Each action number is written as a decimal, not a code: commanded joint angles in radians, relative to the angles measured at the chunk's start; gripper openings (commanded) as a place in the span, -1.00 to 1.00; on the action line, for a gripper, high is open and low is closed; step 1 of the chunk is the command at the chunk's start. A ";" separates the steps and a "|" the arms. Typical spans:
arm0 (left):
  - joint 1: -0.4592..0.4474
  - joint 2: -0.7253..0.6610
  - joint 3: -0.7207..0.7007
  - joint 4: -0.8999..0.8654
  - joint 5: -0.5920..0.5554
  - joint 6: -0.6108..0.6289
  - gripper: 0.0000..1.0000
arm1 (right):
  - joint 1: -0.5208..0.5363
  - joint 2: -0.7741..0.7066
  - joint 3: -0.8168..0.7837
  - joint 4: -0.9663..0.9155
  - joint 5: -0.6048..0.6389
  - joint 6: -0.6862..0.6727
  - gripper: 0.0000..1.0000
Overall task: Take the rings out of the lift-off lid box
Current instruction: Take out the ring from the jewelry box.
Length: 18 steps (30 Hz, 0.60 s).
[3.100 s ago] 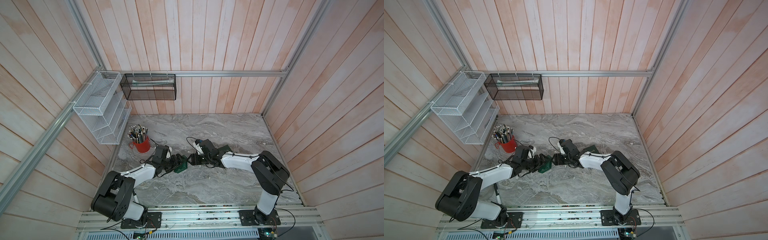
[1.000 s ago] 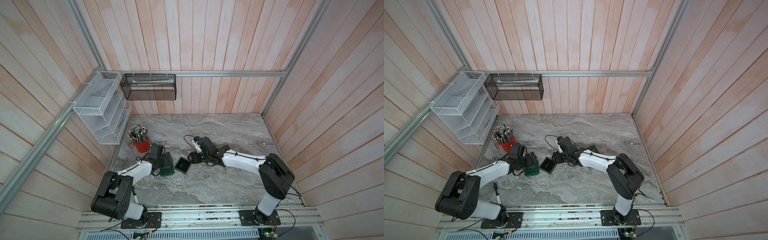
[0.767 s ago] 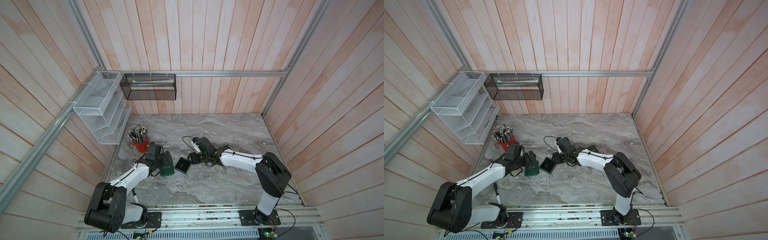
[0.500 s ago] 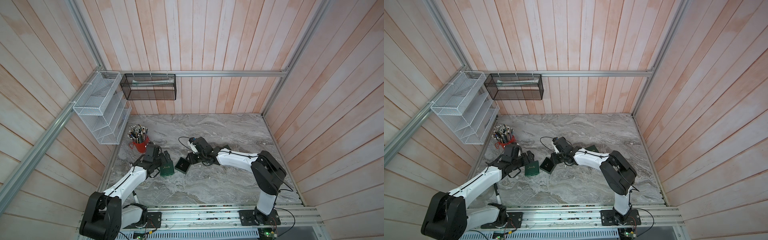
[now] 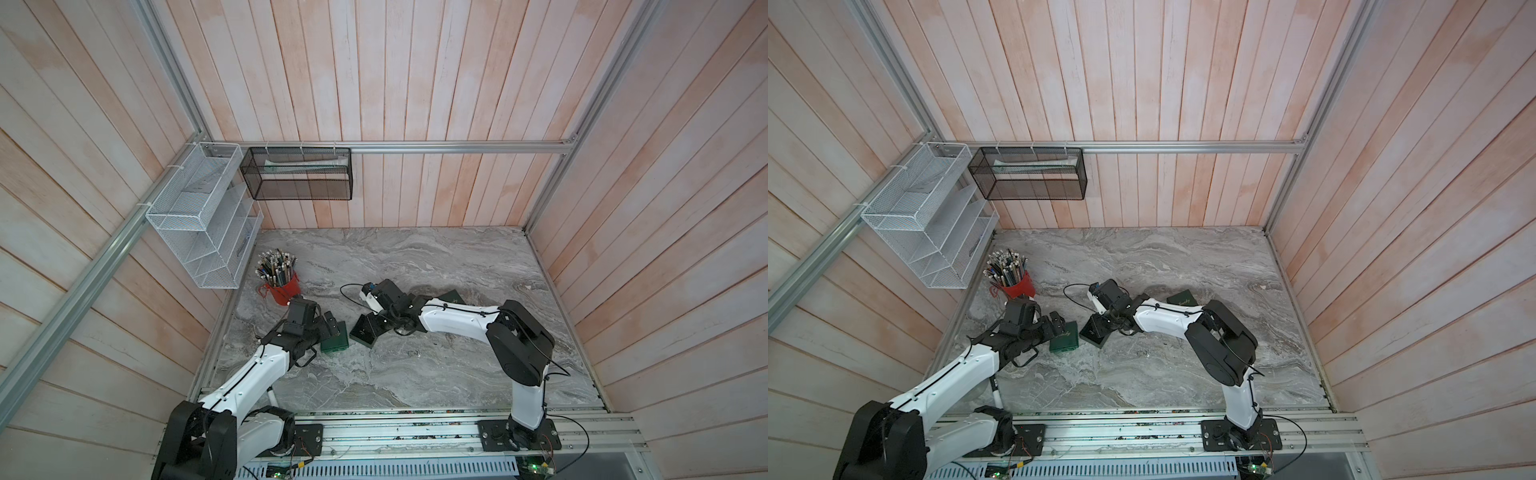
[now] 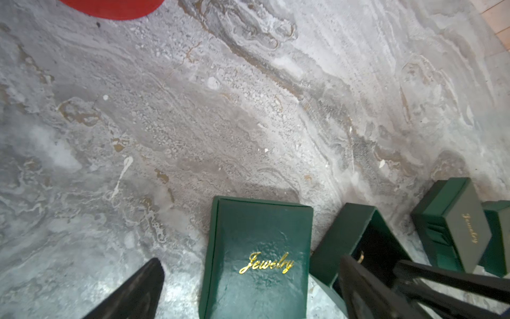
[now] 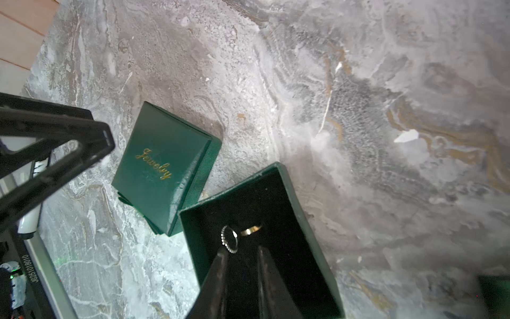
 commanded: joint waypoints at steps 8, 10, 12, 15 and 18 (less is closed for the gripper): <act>0.009 -0.028 -0.026 0.005 0.013 -0.013 1.00 | 0.027 0.079 0.071 -0.064 0.002 -0.026 -0.54; 0.011 -0.027 -0.029 0.005 0.014 -0.012 1.00 | 0.030 0.086 0.077 -0.070 0.003 -0.029 -0.53; 0.011 -0.026 -0.032 0.008 0.017 -0.012 1.00 | 0.033 0.091 0.081 -0.071 0.006 -0.031 -0.53; 0.014 -0.021 -0.037 0.014 0.025 -0.012 1.00 | 0.036 0.101 0.087 -0.077 0.012 -0.030 -0.54; 0.017 -0.016 -0.039 0.018 0.032 -0.012 1.00 | 0.036 0.108 0.089 -0.079 0.021 -0.028 -0.56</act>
